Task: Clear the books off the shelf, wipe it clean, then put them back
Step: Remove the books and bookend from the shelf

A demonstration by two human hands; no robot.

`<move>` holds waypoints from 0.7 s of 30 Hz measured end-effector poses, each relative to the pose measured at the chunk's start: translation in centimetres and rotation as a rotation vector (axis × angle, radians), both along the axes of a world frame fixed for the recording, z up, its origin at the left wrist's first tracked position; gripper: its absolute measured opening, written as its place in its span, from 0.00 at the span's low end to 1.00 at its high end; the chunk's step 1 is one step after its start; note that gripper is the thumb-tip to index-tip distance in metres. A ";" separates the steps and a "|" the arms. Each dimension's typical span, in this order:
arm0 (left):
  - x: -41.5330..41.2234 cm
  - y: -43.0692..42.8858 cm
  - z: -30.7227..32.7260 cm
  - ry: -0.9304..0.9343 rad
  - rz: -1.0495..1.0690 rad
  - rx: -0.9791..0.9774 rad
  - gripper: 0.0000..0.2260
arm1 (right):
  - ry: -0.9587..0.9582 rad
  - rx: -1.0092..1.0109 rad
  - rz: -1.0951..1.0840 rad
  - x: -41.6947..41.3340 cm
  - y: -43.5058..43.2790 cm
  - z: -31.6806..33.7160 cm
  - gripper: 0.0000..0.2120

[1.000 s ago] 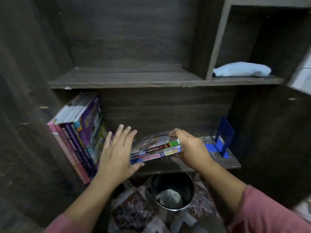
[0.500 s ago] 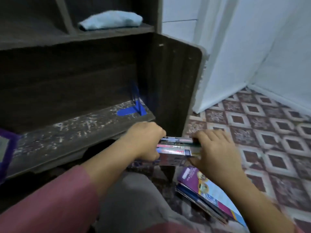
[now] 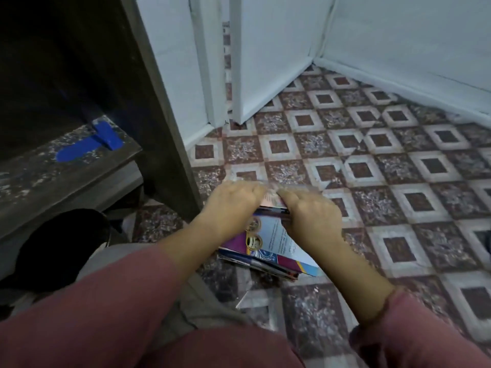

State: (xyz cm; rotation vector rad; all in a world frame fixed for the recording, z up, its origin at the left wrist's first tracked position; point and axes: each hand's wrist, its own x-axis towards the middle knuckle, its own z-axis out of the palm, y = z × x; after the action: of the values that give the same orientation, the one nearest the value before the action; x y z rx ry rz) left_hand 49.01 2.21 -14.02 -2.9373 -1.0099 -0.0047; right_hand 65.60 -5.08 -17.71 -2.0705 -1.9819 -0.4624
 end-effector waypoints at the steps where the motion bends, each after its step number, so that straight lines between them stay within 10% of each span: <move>1: 0.1 0.9 -1.0 -0.034 -0.002 0.026 0.25 | 0.006 0.082 0.012 0.5 0.8 -1.5 0.19; 6: -0.5 3.2 -5.7 0.052 0.145 -0.102 0.29 | -0.038 0.120 0.016 0.4 2.9 -8.5 0.14; 14: -3.3 2.7 -11.3 0.534 0.010 -0.374 0.27 | 0.068 -0.513 -0.008 -1.8 -0.8 -14.3 0.31; 21: -3.2 2.4 -10.2 0.445 0.106 -0.389 0.24 | 0.106 -0.692 0.011 -1.3 0.7 -11.8 0.33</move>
State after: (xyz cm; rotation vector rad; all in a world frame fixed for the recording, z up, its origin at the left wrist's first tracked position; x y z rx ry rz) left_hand 45.85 4.56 -24.25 -2.9745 -1.1904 0.8999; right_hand 64.29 -4.39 -29.46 -2.3714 -2.2981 0.3965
